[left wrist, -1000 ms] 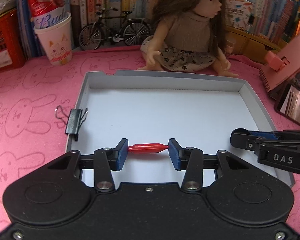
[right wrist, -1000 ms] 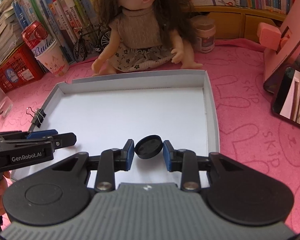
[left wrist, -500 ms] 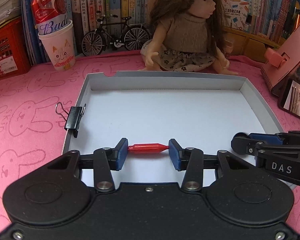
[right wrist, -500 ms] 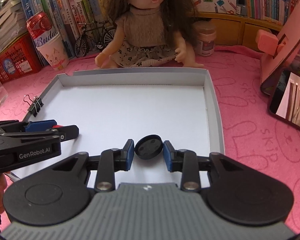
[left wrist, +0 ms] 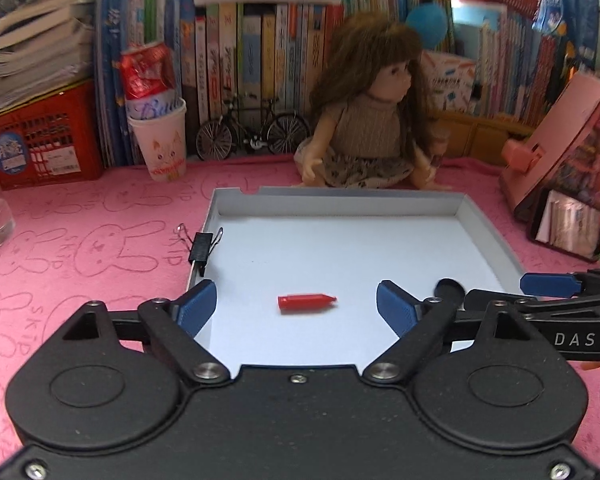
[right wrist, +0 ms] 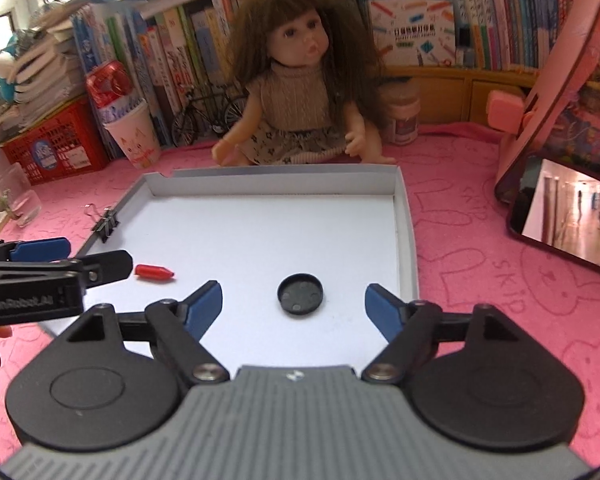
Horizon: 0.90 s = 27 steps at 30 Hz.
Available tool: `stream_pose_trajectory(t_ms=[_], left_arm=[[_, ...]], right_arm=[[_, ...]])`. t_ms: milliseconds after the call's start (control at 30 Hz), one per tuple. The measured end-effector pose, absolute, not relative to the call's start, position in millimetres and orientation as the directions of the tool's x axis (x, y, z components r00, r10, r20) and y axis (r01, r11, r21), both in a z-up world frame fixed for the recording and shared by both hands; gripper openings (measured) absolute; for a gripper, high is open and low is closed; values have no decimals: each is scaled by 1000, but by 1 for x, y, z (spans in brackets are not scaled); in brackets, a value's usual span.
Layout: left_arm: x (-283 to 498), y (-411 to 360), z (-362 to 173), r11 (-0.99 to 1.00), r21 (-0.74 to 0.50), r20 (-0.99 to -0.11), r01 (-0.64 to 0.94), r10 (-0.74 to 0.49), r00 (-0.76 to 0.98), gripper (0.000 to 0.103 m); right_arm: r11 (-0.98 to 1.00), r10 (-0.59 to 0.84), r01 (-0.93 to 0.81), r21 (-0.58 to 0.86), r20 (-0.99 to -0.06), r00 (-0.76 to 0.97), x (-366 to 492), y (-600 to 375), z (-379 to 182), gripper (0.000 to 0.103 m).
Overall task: Organize rigid objects
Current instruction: 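Withdraw both tools from the tray back toward the remaining objects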
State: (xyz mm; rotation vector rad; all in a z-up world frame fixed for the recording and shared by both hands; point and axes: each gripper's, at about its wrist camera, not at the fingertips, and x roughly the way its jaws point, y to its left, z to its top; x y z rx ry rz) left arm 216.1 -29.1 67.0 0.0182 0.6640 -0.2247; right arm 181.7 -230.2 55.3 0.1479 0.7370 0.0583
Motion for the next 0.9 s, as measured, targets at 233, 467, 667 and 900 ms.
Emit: stream_pose_trajectory(t_ms=[233, 467, 667, 900], left_arm=[[167, -15, 77, 974, -82, -540, 211, -221, 812, 89], [121, -4, 74, 973, -84, -486, 214, -227, 844, 91], [90, 5, 63, 977, -78, -447, 199, -212, 869, 93], [68, 9, 54, 976, -54, -440, 210, -212, 872, 94]], right_arm=[[987, 110, -13, 162, -604, 790, 142, -229, 67, 94], [984, 122, -32, 174, -532, 838, 103, -223, 70, 103], [985, 105, -21, 172, -490, 865, 76, -219, 64, 103], [986, 99, -22, 163, -480, 872, 53, -215, 54, 103]])
